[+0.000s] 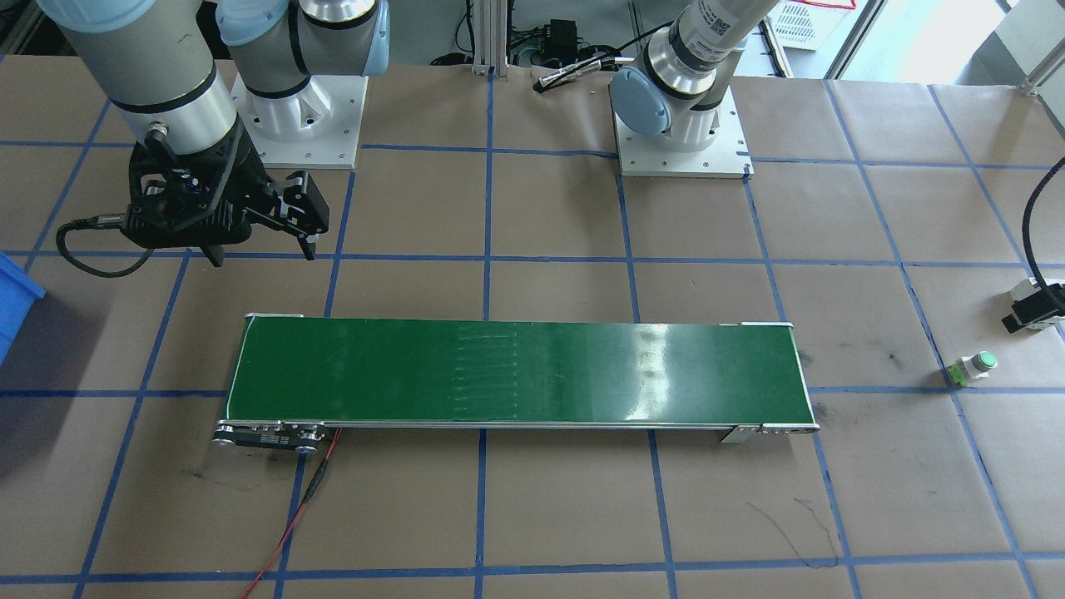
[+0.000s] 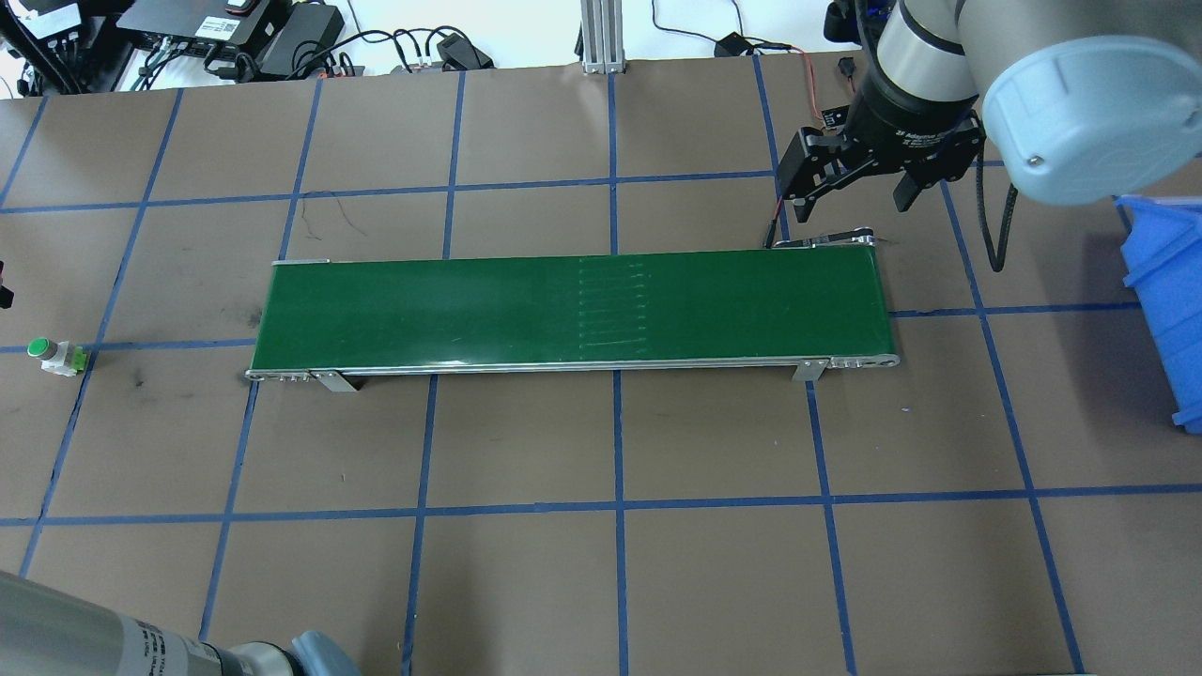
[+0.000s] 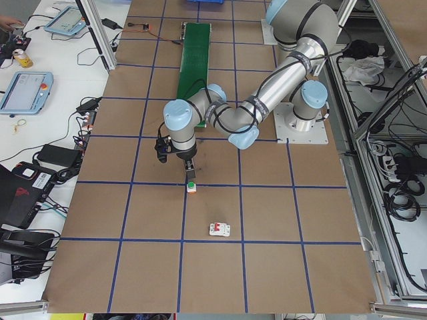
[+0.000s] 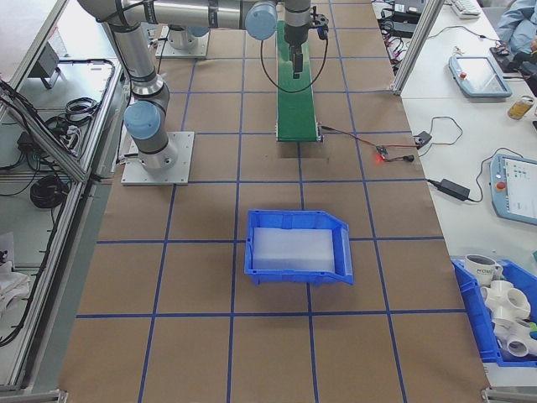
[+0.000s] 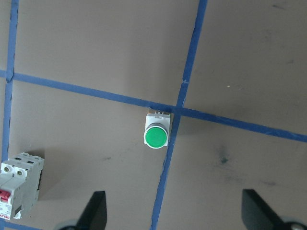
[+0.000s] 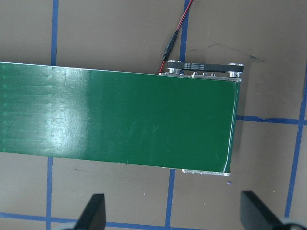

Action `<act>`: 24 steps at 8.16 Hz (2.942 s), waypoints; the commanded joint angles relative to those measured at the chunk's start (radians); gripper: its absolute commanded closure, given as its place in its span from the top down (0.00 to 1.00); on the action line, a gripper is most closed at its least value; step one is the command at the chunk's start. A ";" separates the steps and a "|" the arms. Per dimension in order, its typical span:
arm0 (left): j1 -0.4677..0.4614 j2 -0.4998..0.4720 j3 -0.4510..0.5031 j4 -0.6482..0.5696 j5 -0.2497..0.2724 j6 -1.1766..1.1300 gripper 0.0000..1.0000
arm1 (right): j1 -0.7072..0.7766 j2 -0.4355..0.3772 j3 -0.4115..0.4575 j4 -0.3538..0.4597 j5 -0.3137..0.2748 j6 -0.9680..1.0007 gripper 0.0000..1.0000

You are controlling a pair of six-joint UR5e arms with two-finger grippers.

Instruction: Move button from left to right

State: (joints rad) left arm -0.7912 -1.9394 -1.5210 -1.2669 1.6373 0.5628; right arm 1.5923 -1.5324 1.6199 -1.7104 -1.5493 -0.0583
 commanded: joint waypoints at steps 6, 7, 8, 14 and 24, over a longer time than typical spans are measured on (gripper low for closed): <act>0.026 -0.193 -0.004 0.109 0.010 -0.050 1.00 | 0.000 0.000 0.000 0.002 0.000 0.000 1.00; 0.026 -0.205 -0.004 0.109 0.012 -0.047 1.00 | 0.000 0.000 0.000 0.000 0.000 0.000 1.00; 0.026 -0.220 -0.004 0.109 0.012 -0.049 1.00 | 0.000 0.000 0.000 0.001 0.000 0.000 1.00; 0.026 -0.259 0.001 0.129 0.010 -0.050 0.09 | 0.000 0.000 0.002 0.001 0.000 0.000 1.00; -0.388 0.091 -0.002 -0.046 -0.051 -0.194 0.00 | 0.000 0.000 0.002 0.002 0.000 0.000 1.00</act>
State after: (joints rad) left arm -1.0443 -1.8725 -1.5163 -1.3039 1.5875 0.4270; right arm 1.5922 -1.5325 1.6214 -1.7089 -1.5493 -0.0583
